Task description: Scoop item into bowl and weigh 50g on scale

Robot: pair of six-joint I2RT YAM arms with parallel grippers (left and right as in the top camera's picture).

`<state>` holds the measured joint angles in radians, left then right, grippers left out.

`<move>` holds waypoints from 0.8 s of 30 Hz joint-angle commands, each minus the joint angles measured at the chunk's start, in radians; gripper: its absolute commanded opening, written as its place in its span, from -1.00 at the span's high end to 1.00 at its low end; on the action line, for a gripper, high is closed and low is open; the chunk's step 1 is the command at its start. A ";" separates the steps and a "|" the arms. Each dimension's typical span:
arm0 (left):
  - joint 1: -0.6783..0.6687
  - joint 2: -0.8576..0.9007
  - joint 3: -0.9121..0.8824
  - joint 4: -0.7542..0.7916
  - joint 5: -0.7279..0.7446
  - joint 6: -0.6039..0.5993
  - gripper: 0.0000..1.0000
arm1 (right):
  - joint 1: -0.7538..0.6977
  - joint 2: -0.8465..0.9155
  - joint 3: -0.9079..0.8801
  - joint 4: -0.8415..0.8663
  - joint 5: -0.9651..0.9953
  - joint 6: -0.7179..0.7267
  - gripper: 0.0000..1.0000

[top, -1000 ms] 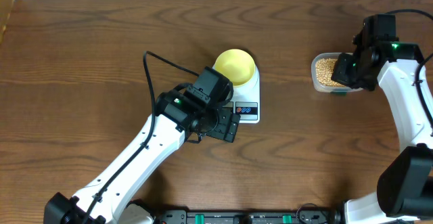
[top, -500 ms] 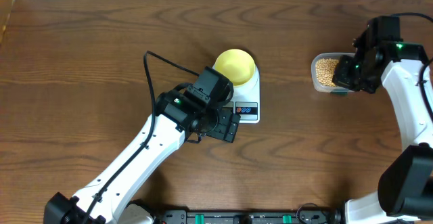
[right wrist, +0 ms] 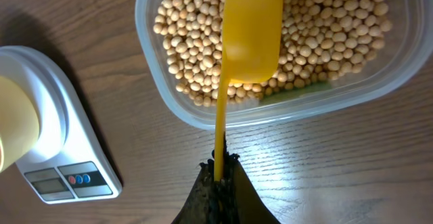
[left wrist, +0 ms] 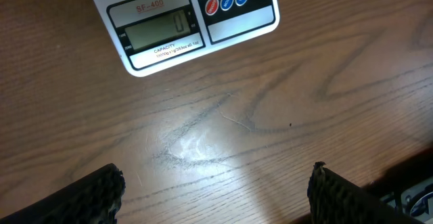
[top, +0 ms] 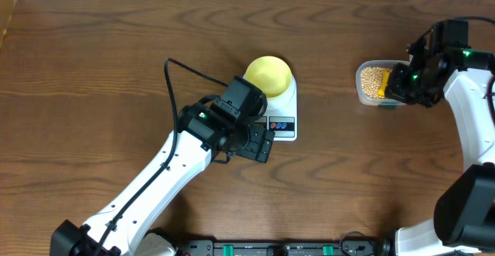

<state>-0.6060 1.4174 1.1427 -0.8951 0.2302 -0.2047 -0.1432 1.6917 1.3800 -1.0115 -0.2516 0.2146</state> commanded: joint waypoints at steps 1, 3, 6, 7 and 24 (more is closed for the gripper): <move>-0.002 -0.016 0.002 -0.001 -0.013 0.018 -0.79 | -0.011 0.011 -0.003 -0.005 -0.063 -0.038 0.98; -0.002 -0.016 0.002 -0.001 -0.013 0.018 -0.79 | -0.014 0.011 -0.003 -0.006 -0.063 -0.038 0.98; -0.002 -0.016 0.002 -0.001 -0.013 0.018 -0.79 | -0.028 0.011 -0.003 -0.005 -0.069 -0.045 0.98; -0.002 -0.016 0.002 -0.001 -0.013 0.018 -0.79 | -0.034 0.011 -0.003 -0.005 -0.073 -0.048 0.98; -0.002 -0.016 0.002 0.014 -0.013 0.018 -0.79 | -0.152 0.011 -0.007 -0.027 -0.215 -0.127 0.98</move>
<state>-0.6060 1.4174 1.1427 -0.8822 0.2302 -0.2047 -0.2825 1.6951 1.3800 -1.0325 -0.4152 0.1196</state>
